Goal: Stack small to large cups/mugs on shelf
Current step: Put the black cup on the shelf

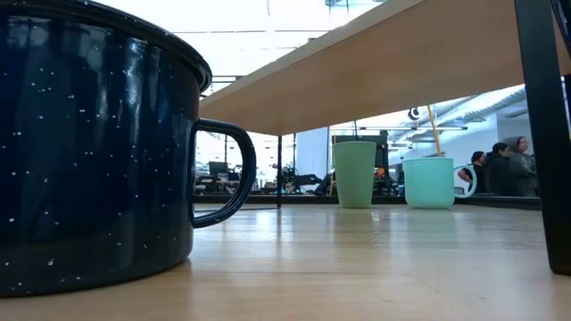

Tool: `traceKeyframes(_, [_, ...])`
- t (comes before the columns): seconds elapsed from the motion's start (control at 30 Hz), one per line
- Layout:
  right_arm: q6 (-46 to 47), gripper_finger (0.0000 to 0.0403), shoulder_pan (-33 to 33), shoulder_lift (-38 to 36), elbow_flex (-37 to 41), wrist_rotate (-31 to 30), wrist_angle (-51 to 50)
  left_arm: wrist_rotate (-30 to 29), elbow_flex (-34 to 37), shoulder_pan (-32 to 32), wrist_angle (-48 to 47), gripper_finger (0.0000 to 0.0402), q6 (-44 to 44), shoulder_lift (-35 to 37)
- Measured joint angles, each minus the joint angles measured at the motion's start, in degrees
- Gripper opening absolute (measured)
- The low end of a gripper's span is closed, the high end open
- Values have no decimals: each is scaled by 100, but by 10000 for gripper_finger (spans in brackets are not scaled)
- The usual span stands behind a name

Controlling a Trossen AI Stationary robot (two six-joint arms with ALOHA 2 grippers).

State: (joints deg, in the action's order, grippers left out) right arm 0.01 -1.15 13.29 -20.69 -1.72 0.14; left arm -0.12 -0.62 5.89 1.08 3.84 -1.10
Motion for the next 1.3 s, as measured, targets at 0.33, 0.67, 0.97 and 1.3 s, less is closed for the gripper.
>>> traceKeyframes(0.33, [0,0,0,1387,-1914,0,-1060,0,0,0,0,5,-96,0])
traceKeyframes(0.67, [112,0,0,2162,-3088,0,-1744,0,0,0,-1,5,-254,-1])
traceKeyframes(0.97, [403,0,0,2341,-3209,0,-1890,7,-179,-2,-179,6,-651,-2])
traceKeyframes(1.3, [401,0,0,2337,-3209,0,-1903,7,-1638,-4,-1150,6,-734,-306])
